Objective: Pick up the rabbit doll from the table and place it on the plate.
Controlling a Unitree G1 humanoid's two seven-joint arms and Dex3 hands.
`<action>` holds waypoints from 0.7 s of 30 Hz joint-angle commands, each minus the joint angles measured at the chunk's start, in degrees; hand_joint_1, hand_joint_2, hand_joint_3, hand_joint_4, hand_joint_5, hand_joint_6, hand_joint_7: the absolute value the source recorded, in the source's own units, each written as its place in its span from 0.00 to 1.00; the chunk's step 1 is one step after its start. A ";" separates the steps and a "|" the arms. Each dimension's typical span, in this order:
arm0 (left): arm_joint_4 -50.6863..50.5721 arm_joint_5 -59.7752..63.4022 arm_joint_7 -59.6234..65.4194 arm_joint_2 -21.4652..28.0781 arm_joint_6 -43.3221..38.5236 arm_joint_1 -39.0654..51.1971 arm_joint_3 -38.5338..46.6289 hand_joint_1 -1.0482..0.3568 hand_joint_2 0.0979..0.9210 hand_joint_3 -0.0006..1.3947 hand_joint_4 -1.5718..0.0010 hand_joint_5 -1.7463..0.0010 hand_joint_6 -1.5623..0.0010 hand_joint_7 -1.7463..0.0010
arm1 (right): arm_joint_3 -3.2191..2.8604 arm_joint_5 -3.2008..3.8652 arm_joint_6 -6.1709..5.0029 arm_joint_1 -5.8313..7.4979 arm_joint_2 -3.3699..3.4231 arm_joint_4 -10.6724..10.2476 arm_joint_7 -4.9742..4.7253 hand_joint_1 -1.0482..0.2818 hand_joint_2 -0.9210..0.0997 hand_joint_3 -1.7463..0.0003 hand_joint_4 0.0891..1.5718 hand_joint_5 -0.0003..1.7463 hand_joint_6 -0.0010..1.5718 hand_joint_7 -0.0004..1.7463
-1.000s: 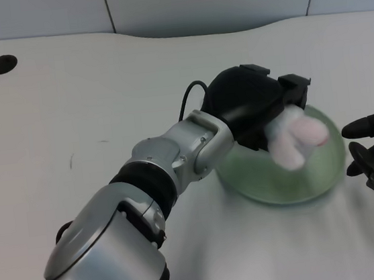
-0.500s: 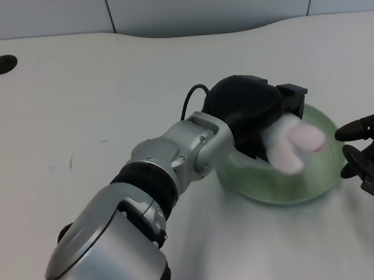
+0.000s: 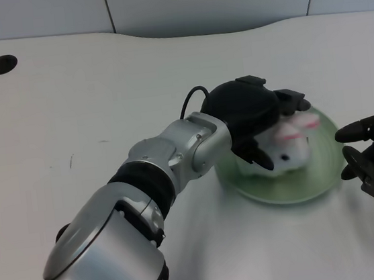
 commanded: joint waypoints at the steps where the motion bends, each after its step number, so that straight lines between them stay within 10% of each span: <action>1: -0.28 0.23 -1.07 0.66 -0.48 -0.41 -0.23 0.28 0.91 0.00 1.00 0.79 0.94 0.94 | -0.48 0.02 -0.54 0.62 -0.44 -0.14 -0.15 0.57 0.00 0.72 0.15 0.98 0.20 0.78; 21: -1.47 -10.28 -10.67 7.07 -5.42 -1.66 10.56 0.22 0.93 0.01 1.00 1.00 0.99 0.96 | -1.46 0.56 -0.86 -0.69 -1.06 1.97 -0.03 0.57 0.00 0.73 0.17 0.96 0.20 0.77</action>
